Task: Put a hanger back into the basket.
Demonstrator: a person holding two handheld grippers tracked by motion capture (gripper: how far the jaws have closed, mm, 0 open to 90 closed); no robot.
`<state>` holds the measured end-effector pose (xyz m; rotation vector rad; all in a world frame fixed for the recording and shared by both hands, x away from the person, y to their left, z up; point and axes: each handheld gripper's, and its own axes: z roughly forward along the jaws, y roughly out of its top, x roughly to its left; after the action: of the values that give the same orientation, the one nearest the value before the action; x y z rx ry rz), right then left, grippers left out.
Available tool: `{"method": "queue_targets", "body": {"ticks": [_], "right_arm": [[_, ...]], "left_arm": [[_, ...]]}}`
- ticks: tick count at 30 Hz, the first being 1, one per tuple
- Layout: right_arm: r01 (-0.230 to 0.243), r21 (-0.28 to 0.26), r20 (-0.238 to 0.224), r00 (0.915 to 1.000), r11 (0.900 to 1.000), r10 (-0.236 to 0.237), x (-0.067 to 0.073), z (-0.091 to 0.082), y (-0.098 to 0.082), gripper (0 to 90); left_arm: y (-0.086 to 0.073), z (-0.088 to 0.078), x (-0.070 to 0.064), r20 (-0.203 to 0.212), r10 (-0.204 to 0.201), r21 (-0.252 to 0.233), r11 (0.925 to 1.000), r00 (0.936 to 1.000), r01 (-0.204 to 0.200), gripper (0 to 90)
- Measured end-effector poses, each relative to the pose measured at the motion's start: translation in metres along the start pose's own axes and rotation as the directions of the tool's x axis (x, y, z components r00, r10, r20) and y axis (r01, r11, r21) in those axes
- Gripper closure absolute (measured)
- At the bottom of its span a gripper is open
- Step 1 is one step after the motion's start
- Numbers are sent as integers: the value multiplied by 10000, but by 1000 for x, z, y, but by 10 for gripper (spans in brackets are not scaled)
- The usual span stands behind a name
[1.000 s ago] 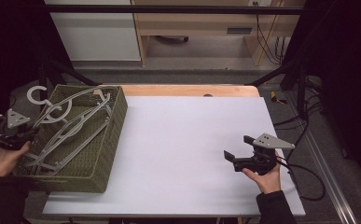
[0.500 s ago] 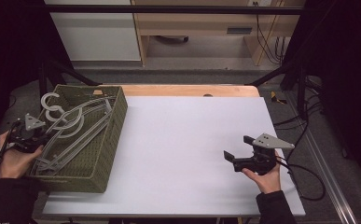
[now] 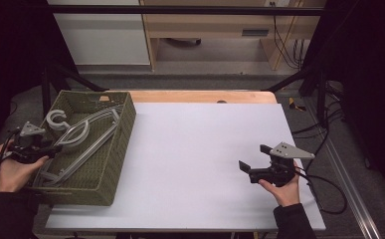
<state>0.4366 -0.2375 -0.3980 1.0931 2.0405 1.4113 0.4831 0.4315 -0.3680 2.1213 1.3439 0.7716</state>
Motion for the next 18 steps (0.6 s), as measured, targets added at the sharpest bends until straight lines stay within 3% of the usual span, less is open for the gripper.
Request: {"method": "queue_targets", "body": {"ticks": [4, 6, 10, 11, 12, 13, 14, 16, 18], "right_arm": [[1, -26, 14, 10000, 10000, -1, 0, 0, 0, 30], [-7, -39, -8, 10000, 10000, 7, 0, 0, 0, 28], [5, -53, -6, 10000, 10000, -5, 0, 0, 0, 24], [-30, -129, 22, 10000, 9999, 31, 0, 0, 0, 24], [-30, -129, 22, 10000, 9999, 31, 0, 0, 0, 24], [-19, -120, 31, 10000, 9999, 19, 0, -1, 0, 22], [-19, -120, 31, 10000, 9999, 19, 0, -1, 0, 22], [-41, -145, 18, 10000, 9999, 41, 0, -1, 0, 22], [-16, -149, -14, 10000, 9999, 16, 0, -1, 0, 23]], "left_arm": [[3, -10, -7, 404, -390, -1036, 9937, 9984, 430, 471], [4, -14, -13, 813, -657, -1650, 9832, 9945, 785, 415], [8, -22, -28, 1553, -613, -2539, 9621, 9860, 998, 294], [10, -25, -38, 2004, -515, -2950, 9491, 9784, 1104, 253], [10, -25, -38, 2004, -515, -2950, 9491, 9784, 1104, 234], [12, -28, -49, 2347, -418, -3323, 9354, 9712, 1205, 217], [12, -28, -49, 2347, -418, -3323, 9354, 9712, 1205, 201], [13, -29, -62, 2658, -241, -3573, 9260, 9637, 1217, 185], [14, -30, -74, 2796, 26, -3759, 9205, 9601, 1069, 157]]}}
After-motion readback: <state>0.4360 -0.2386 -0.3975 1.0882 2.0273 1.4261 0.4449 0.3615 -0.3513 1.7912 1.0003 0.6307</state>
